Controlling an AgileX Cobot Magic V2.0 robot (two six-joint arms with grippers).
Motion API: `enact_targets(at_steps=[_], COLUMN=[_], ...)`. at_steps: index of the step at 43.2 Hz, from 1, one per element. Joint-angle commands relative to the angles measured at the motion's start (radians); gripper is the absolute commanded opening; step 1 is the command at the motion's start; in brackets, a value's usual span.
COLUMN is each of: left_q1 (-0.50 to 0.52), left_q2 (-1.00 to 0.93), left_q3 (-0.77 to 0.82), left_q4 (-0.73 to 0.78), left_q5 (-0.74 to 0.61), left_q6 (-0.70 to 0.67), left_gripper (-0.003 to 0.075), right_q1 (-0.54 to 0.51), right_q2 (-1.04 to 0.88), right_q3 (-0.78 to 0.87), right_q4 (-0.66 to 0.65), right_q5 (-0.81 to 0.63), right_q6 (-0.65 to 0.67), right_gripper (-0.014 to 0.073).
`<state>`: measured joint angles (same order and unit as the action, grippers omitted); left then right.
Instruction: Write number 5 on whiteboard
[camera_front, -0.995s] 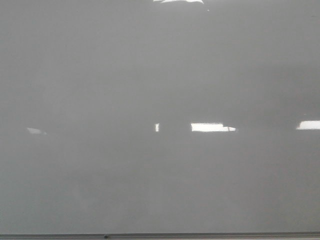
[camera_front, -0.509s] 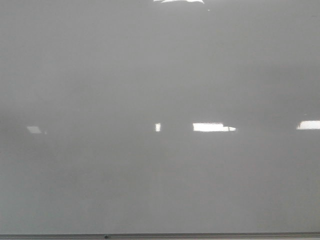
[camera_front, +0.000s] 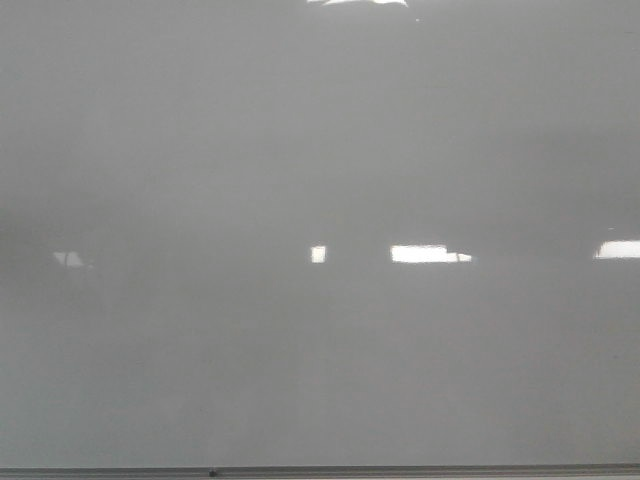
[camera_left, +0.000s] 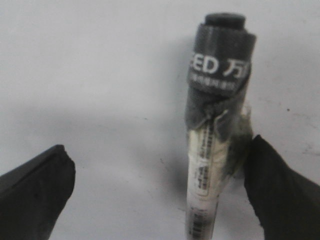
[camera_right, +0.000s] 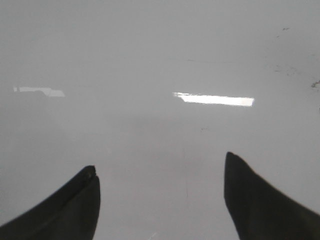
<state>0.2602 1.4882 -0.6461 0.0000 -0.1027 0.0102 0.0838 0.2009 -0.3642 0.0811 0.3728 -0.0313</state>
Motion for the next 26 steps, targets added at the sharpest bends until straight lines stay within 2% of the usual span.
enact_targets(at_steps=[1,20,24,26], left_q1=[-0.001,-0.002,-0.002,-0.002], left_q2=[-0.011,-0.009,-0.009,-0.009], left_q3=[-0.03,-0.03,-0.03,-0.03], left_q4=[0.0,0.0,0.0,0.0], left_q5=[-0.097,-0.022,-0.013,-0.006], left_q6=[-0.01,-0.01,-0.01,-0.01], left_gripper=[0.0648,0.0375,0.0279,0.0207], right_q1=[-0.008,-0.008,-0.008,-0.008], right_q2=[0.018,0.018,0.018,0.018], right_q3=[-0.035,-0.035,-0.035,-0.035], right_q4=[-0.002,-0.002,-0.002,-0.002], right_q5=[-0.078,-0.082,-0.082,-0.082], right_q6=[0.002,0.002,0.002,0.002], right_gripper=[0.0542,0.0542,0.0542,0.0542])
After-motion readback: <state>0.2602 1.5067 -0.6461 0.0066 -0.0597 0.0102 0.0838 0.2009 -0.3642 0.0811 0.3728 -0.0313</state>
